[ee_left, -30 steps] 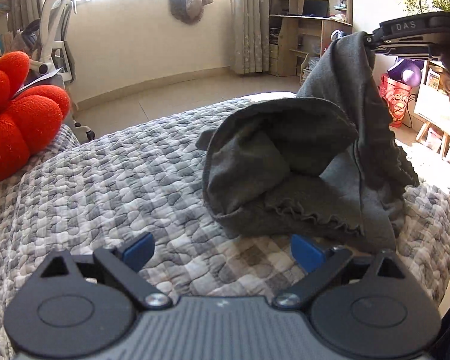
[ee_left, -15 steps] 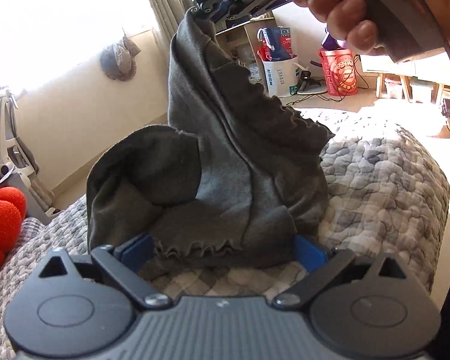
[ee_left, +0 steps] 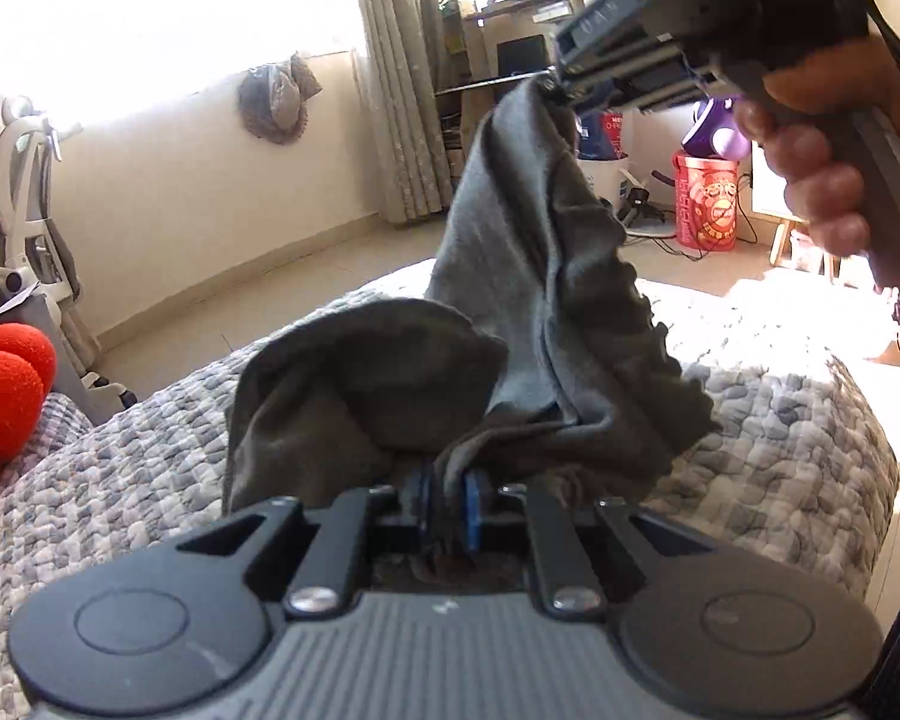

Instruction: Fold clothes

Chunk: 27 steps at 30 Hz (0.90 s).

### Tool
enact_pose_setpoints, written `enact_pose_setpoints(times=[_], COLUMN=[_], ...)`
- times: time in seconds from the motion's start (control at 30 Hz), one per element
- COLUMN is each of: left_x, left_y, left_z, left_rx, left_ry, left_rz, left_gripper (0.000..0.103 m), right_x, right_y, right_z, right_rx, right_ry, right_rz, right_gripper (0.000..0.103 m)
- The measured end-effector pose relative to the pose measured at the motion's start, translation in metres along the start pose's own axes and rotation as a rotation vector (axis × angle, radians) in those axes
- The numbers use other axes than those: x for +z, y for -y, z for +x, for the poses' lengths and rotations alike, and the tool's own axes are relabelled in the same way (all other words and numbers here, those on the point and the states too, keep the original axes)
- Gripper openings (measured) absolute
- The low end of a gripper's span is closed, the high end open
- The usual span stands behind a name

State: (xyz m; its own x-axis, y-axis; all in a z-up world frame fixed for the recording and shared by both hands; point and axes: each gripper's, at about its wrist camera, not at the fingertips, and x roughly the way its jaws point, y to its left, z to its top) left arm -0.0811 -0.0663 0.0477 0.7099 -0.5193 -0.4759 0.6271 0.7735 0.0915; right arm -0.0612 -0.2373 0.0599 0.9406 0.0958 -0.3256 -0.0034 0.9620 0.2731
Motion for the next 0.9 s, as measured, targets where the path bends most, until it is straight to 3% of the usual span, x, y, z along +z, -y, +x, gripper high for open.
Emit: enact_pose_setpoints(times=[0.17, 0.23, 0.37, 0.47, 0.6, 0.67, 0.73, 0.8, 0.87, 0.9], left_x=[0.013, 0.011, 0.001, -0.001, -0.001, 0.001, 0.003, 0.004, 0.003, 0.003], left_y=[-0.081, -0.107, -0.139, -0.133, -0.115, -0.101, -0.086, -0.076, -0.067, -0.063], left_z=[-0.045, -0.060, -0.072, -0.068, -0.057, -0.048, -0.039, -0.030, -0.017, -0.011], left_rx=[0.049, 0.073, 0.108, 0.125, 0.038, 0.005, -0.004, -0.021, -0.009, -0.001], left_ry=[0.168, 0.238, 0.289, 0.250, 0.191, 0.158, 0.129, 0.116, 0.078, 0.057], left_rz=[-0.316, -0.418, -0.553, -0.492, -0.391, -0.331, -0.283, -0.252, -0.228, -0.217], left_gripper=[0.009, 0.002, 0.000, 0.000, 0.002, 0.012, 0.052, 0.064, 0.070, 0.075], right_x=[-0.004, -0.006, -0.009, -0.012, -0.017, -0.018, -0.018, -0.019, -0.019, -0.019], right_y=[0.000, -0.003, -0.015, -0.028, -0.039, -0.038, -0.038, -0.038, -0.039, -0.038], right_z=[0.005, 0.005, 0.005, 0.008, 0.017, 0.018, 0.018, 0.018, 0.017, 0.016], right_rx=[-0.034, -0.024, 0.026, 0.074, 0.062, 0.063, 0.065, 0.064, 0.057, 0.051], right_ry=[-0.034, -0.038, -0.036, -0.057, -0.106, -0.111, -0.114, -0.118, -0.115, -0.113], right_rz=[-0.037, -0.050, -0.081, -0.117, -0.157, -0.150, -0.139, -0.136, -0.148, -0.147], right_gripper=[0.009, 0.010, 0.009, 0.010, 0.016, 0.016, 0.017, 0.023, 0.047, 0.051])
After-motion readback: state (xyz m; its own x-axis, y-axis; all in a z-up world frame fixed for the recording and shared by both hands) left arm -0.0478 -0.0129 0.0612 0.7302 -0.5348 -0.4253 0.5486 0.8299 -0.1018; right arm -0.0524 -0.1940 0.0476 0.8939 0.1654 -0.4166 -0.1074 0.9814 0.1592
